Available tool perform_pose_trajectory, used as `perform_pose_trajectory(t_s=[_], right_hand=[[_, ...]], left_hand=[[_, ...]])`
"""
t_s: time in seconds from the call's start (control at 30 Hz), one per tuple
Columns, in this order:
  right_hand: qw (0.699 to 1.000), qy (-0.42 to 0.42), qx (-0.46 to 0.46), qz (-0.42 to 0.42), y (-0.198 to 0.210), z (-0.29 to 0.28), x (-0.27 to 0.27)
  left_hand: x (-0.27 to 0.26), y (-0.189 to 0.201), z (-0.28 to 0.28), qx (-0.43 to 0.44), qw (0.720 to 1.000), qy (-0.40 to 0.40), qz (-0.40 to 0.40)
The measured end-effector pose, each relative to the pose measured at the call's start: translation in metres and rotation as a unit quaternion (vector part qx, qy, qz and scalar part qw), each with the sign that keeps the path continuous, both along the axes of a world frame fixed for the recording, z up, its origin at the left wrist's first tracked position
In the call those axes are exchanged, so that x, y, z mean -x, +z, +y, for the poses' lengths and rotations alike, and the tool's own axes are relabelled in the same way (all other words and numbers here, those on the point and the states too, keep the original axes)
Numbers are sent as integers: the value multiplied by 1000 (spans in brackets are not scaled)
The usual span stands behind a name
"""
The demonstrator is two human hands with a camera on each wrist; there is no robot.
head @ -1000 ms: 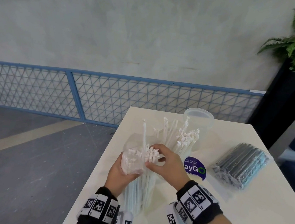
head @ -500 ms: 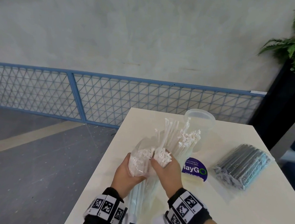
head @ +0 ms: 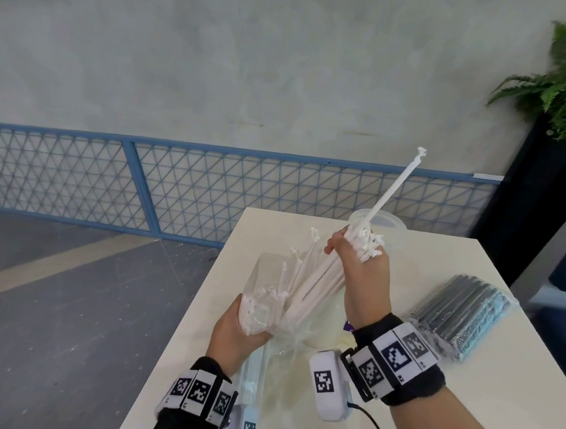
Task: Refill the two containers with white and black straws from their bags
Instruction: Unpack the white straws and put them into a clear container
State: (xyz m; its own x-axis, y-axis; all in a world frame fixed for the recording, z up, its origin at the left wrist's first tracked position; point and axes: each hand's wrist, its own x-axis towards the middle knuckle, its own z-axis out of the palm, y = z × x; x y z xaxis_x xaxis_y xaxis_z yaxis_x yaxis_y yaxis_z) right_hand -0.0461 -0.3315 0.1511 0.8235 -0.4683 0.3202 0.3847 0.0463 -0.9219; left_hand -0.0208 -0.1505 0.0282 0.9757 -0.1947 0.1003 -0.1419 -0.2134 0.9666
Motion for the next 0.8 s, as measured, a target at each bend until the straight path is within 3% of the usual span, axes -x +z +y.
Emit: perform_pose_trajectory(t_s=[0.27, 0.53, 0.8], right_hand=[[981, 26, -13, 193, -47, 17, -2], [985, 101, 58, 127, -36, 28, 1], [996, 55, 31, 67, -14, 26, 1]], left_hand=[[6, 2, -2, 69, 998, -5, 13], [0, 20, -3, 114, 990, -84, 25], [-4, 11, -3, 121, 990, -53, 50]])
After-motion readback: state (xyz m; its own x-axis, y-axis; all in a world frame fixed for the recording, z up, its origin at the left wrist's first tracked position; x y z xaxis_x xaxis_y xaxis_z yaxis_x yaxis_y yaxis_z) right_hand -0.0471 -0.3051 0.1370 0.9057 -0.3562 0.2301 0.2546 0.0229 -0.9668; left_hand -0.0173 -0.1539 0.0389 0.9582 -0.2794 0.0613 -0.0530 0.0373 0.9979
